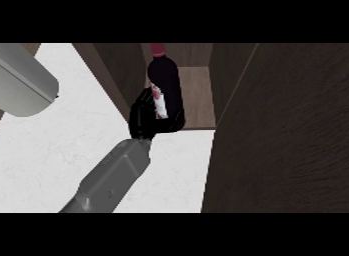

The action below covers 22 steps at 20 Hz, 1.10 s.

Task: Pick up the wine, place it into the cabinet and close the cabinet

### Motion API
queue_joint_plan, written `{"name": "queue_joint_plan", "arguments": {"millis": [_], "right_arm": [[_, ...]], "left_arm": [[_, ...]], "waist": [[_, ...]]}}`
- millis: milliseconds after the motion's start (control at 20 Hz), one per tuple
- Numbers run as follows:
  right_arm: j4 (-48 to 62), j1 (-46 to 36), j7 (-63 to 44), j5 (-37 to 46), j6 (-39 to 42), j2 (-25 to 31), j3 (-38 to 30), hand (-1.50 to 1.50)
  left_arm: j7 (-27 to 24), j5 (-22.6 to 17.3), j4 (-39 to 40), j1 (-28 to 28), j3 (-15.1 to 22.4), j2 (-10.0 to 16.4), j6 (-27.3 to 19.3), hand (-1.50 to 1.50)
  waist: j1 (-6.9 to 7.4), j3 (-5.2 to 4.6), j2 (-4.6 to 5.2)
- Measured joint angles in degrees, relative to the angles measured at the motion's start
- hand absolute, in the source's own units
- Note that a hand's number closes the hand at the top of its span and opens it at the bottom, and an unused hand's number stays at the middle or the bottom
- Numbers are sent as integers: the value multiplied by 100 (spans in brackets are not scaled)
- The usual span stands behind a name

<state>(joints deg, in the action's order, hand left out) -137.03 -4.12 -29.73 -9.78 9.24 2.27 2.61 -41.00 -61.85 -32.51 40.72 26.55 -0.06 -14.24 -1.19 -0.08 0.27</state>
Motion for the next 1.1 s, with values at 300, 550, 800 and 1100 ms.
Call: {"name": "queue_joint_plan", "arguments": {"millis": [300, 550, 800, 1100], "right_arm": [[147, 73, 219, 42, 56, -53, 61, -150], [91, 253, 329, 48, 102, -86, 132, -150], [152, 120, 351, 158, 53, -129, 222, -150], [343, -85, 369, 179, 55, -137, 298, -150]], "left_arm": [[96, -145, 622, 508, -42, 1, -18, 150], [313, -179, 1091, 945, -155, 3, -152, 150], [472, -166, 1606, 1371, -223, 3, -144, 150], [638, -321, 1720, 1744, -207, 5, -276, 150]], "waist": [[-36, -8, 38], [-67, -11, 66], [-129, -11, 98], [-242, -6, 101]]}}
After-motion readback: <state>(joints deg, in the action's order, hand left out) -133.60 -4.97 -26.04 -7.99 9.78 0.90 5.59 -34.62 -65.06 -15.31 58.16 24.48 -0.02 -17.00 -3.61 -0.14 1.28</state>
